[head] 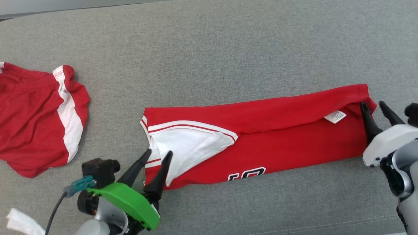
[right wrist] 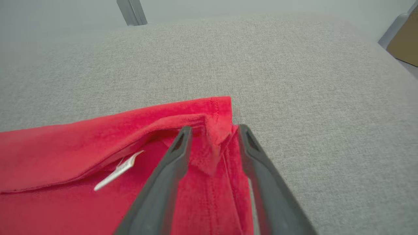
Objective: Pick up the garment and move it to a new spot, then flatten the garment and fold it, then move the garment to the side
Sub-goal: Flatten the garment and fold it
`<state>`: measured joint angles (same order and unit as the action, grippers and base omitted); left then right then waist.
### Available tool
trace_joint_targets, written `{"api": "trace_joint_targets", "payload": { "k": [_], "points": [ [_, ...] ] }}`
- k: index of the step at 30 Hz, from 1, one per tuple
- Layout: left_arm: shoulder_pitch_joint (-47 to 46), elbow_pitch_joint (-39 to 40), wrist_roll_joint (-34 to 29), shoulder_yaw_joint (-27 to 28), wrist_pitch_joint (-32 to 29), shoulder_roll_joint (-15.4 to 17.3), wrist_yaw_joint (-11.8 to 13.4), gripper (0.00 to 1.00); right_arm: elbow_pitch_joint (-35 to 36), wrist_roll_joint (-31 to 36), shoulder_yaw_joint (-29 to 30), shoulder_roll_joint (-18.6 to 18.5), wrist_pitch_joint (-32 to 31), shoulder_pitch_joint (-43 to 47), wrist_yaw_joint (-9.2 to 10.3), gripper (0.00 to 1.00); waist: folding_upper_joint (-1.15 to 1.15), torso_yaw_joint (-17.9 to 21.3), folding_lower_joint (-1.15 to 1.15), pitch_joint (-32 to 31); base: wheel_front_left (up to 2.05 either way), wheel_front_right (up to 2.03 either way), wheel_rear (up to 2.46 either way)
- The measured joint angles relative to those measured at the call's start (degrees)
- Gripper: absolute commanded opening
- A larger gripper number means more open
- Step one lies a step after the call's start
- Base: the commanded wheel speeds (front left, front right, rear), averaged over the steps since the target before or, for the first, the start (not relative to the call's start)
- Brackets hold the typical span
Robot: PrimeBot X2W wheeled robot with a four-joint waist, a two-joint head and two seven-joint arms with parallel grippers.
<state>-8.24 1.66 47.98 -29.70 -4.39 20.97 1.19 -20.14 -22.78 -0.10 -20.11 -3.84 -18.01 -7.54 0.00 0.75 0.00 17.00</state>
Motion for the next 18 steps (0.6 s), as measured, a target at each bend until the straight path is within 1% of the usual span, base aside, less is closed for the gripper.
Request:
{"api": "trace_joint_targets", "payload": {
  "k": [2, 6, 10, 14, 18],
  "points": [
    [0.84, 0.52, -0.85, 1.33, 3.02, -0.47, 1.16, 1.0, 1.03, 0.49, 1.92, 0.58, 0.58, 1.63, 0.0, 1.0, 0.0, -0.16, 0.0, -0.13, 0.0, 0.0, 0.0],
    [1.8, 1.72, -3.39, 3.75, 9.25, -1.62, 4.31, 1.0, 3.65, 0.74, 6.21, 2.29, 1.09, 5.67, 0.0, 1.0, 0.0, -0.74, 0.0, -0.65, 0.0, 0.0, 0.0],
    [1.8, 1.99, -5.6, 4.45, 13.28, -2.94, 5.76, 1.0, 7.02, 0.89, 10.07, 3.65, 0.58, 8.04, 0.01, 1.0, 0.0, -1.28, 0.0, -1.34, 0.0, 0.0, 0.0],
    [1.27, 0.79, -9.03, 3.91, 15.69, -3.42, 7.03, 1.0, 9.57, 1.35, 10.78, 4.16, -2.26, 7.84, 0.01, 1.0, 0.0, -1.45, 0.0, -2.14, 0.0, 0.0, 0.0],
    [0.36, -0.44, -11.24, 3.83, 17.26, -4.35, 8.47, 1.0, 9.78, 1.37, 9.45, 3.69, -6.76, 4.8, 0.01, 1.0, 0.0, -1.73, 0.0, -2.76, 0.0, 0.0, 0.0]
  ]
}}
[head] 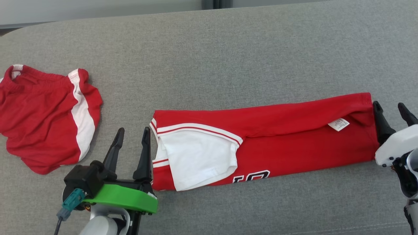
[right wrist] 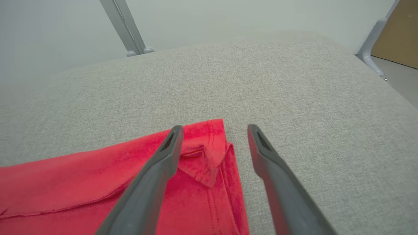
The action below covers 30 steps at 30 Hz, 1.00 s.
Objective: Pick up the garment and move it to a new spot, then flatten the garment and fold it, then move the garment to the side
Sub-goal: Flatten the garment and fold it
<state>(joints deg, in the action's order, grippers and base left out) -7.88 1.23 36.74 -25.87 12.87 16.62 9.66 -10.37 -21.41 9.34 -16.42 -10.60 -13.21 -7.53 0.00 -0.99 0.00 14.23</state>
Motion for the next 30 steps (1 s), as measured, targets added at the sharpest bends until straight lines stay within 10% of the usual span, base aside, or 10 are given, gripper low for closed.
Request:
{"api": "trace_joint_targets", "payload": {
  "k": [20, 22, 25, 30],
  "points": [
    [-1.22, -3.66, -1.53, 0.09, 1.8, -3.32, -0.32, 1.0, -19.72, -0.2, -3.71, -6.06, -11.91, -6.66, -0.01, 1.0, 0.0, -5.14, 0.0, 0.71, 0.0, 0.0, 0.0],
    [-1.52, -3.8, -1.67, 0.12, 1.82, -3.39, -0.32, 1.0, -20.71, -0.41, -4.87, -6.08, -12.1, -7.5, 0.0, 0.43, 0.0, -5.01, 0.0, 0.65, 0.0, 0.0, 0.0],
    [-1.66, -4.1, -2.12, 0.15, 1.83, -3.39, -0.33, 1.0, -21.78, -0.75, -6.51, -5.94, -12.17, -8.61, -0.01, 0.0, 0.0, -4.64, 0.0, 0.55, 0.0, 0.0, 0.0],
    [-1.76, -4.61, -2.3, 0.65, 1.89, -3.32, -0.23, 1.0, -23.69, -1.21, -7.71, -5.37, -9.37, -10.04, -0.03, 0.0, 0.0, -3.5, 0.0, -0.09, 0.0, 0.0, 0.0]
  ]
}}
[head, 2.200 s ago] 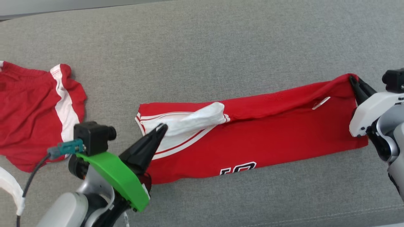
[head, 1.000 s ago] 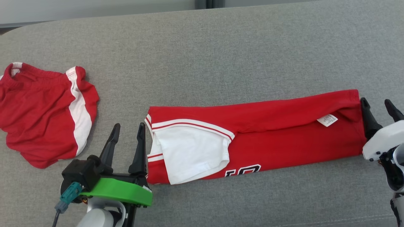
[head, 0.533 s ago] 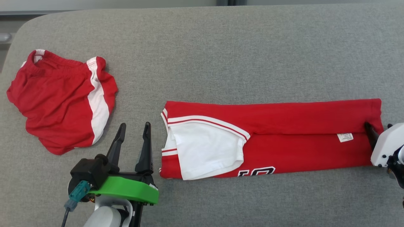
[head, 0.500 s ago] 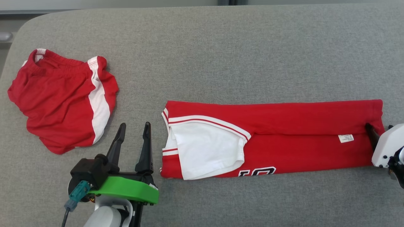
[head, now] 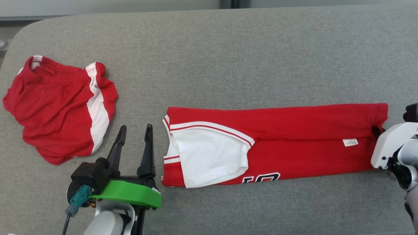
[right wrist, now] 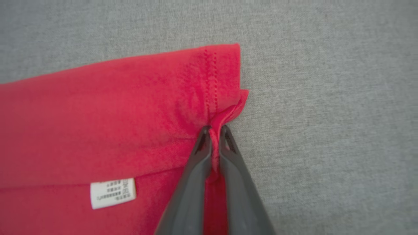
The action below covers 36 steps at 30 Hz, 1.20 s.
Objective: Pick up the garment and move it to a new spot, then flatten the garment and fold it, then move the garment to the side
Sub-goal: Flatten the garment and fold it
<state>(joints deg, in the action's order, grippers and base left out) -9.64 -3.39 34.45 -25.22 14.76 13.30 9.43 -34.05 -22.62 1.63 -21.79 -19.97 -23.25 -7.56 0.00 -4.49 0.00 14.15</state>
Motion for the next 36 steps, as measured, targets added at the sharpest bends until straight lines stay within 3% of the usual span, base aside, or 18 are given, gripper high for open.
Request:
{"api": "trace_joint_targets", "payload": {
  "k": [4, 10, 14, 24, 30, 36],
  "points": [
    [0.16, -0.16, -0.15, 0.23, -0.01, 0.59, 0.19, 1.0, -0.31, -1.07, -0.26, -0.32, 1.27, -0.67, 0.0, 0.0, 0.0, 1.58, 0.0, -0.89, 0.0, 0.0, 0.0],
    [0.16, -0.12, -0.79, -0.26, -0.58, 1.37, 0.42, 1.0, 0.57, -2.82, 1.9, -4.07, 2.09, -0.31, 0.01, 0.0, 0.0, 4.93, 0.0, -2.5, 0.0, 0.0, 0.0],
    [0.1, -0.63, -1.15, -0.52, -0.93, 1.8, 0.59, 1.0, 1.71, -4.12, 2.7, -3.88, 2.42, 0.58, 0.01, 0.0, 0.0, 7.05, 0.0, -3.41, 0.0, 0.0, 0.0],
    [0.13, -1.44, 0.78, -0.76, -1.57, 1.1, 0.07, 1.0, 13.76, -12.22, -4.35, 2.19, -1.41, 2.45, 0.04, 0.0, 0.0, 10.17, 0.0, -6.19, 0.0, 0.0, 0.0],
    [0.26, -1.69, 1.25, -1.0, -1.57, 0.73, -0.3, 1.0, 24.38, -16.25, -9.11, 5.5, -5.69, 5.77, 0.04, 0.0, 0.0, 9.37, 0.0, -7.3, 0.0, 0.0, 0.0],
    [0.25, -1.83, 1.41, -1.01, -1.47, 0.48, -0.45, 1.0, 30.26, -17.73, -13.1, 9.88, -7.53, 6.87, 0.07, 0.0, 0.0, 7.71, 0.0, -7.28, 0.0, 0.0, 0.0]
  ]
}}
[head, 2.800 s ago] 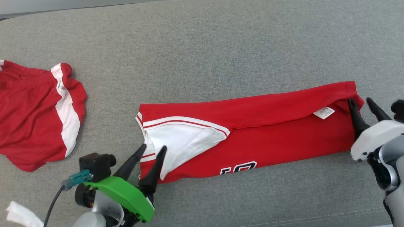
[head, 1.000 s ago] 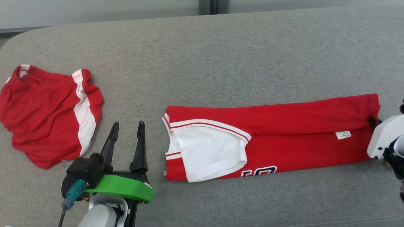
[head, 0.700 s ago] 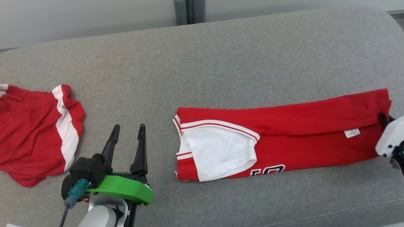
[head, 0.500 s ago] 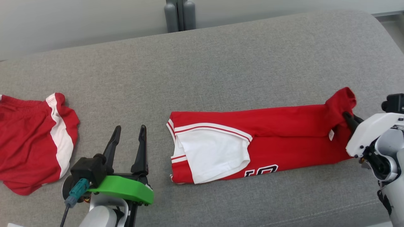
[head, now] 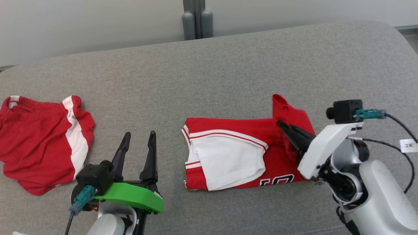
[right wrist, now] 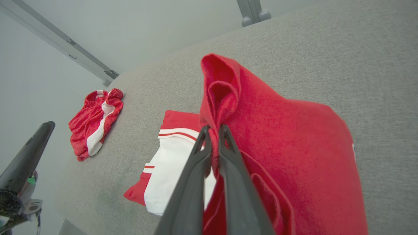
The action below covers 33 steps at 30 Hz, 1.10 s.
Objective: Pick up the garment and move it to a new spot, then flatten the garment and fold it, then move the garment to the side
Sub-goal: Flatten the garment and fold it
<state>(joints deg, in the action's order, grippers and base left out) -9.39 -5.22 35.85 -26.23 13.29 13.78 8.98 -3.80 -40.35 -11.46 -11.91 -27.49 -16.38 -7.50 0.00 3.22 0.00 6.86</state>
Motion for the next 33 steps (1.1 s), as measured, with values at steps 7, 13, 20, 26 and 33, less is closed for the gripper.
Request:
{"api": "trace_joint_targets", "payload": {
  "k": [7, 13, 20, 26, 33],
  "points": [
    [-0.36, -0.53, 0.04, -0.33, 0.34, -0.49, -0.7, 1.0, -2.9, -1.19, -5.83, 6.92, 1.78, -2.29, 0.01, 0.0, 0.0, -2.15, 0.0, 0.88, 0.0, 0.0, 0.0],
    [-1.93, -1.09, 0.07, -0.99, 0.4, -1.08, -1.35, 1.0, -10.39, -2.92, -10.06, 8.94, 6.36, -5.2, 0.01, 0.0, 0.0, -4.48, 0.0, 1.57, 0.0, 0.0, 0.0],
    [-2.97, -2.22, 0.07, -1.41, 0.74, -1.93, -1.94, 1.0, -19.23, -10.1, -16.77, 9.1, 13.0, -10.69, 0.01, 0.0, 0.0, -7.18, 0.0, 2.52, 0.0, 0.0, 0.0],
    [-3.34, -3.32, -0.02, -1.68, 0.93, -2.77, -2.42, 1.0, -26.18, -14.48, -21.75, 9.07, 18.26, -15.14, 0.01, 1.0, 0.0, -8.48, 0.0, 3.1, 0.0, 0.0, 0.0],
    [-3.54, -4.31, -0.03, -1.8, 1.25, -3.52, -2.69, 1.0, -28.27, -17.59, -25.74, 9.12, 22.99, -18.51, 0.01, 1.0, 0.0, -8.1, 0.0, 2.88, 0.0, 0.0, 0.0]
  ]
}}
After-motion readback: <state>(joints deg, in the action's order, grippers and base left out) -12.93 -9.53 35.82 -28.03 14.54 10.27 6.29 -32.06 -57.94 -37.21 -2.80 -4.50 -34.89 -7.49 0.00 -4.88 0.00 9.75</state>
